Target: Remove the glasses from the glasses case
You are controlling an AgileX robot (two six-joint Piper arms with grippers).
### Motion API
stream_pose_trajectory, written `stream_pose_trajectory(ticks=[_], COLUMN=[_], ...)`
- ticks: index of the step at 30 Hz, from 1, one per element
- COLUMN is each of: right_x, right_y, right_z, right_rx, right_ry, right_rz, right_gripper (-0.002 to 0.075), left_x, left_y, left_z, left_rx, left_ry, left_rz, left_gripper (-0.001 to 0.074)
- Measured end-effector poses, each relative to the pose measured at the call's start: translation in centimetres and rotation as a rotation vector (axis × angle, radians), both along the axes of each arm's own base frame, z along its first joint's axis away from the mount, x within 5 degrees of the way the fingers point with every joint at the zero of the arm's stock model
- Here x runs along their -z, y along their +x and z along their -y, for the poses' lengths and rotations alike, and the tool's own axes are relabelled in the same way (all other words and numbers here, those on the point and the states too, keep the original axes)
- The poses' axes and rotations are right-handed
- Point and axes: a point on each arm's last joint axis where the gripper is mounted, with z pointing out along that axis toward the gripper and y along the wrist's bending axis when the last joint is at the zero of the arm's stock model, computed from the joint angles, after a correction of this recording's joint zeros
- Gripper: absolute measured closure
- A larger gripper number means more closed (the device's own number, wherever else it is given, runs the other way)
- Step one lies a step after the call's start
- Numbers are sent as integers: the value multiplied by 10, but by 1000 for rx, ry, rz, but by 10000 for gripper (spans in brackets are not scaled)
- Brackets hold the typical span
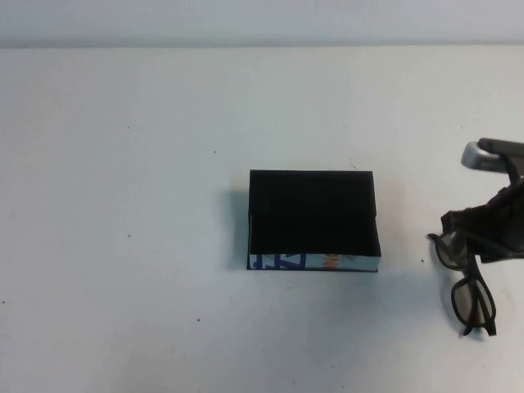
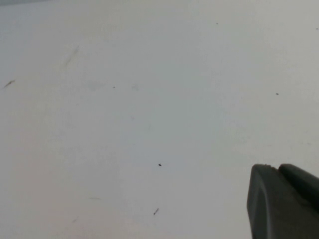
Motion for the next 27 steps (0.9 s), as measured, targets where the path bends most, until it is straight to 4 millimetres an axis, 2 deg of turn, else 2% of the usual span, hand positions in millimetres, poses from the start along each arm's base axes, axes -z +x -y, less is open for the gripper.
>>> stream_pose_trajectory(ticks=[2, 5, 9, 12, 19, 22, 27], right_x=[-23, -65, -119, -136, -135, -121, -94], right_y=[-7, -30, -85, -127, -218, -243, -267], right_z=[1, 8, 17, 24, 45, 52, 59], right_rx=[1, -13, -5, 4, 8, 32, 85], right_ry=[11, -2, 8, 9, -88, -132, -137], right_rz=[69, 206, 457, 607, 956, 1072, 1173], right_gripper=[396, 390, 389, 388, 389, 389, 388], left_x=[0, 0, 0, 0, 0, 0, 0], left_y=[0, 0, 0, 0, 0, 0, 0], left_z=[0, 0, 0, 0, 0, 0, 0], left_rx=[0, 0, 0, 0, 0, 0, 0], left_ry=[0, 0, 0, 0, 0, 0, 0], left_rz=[0, 0, 0, 0, 0, 0, 0], left_gripper=[740, 740, 740, 740, 740, 740, 740])
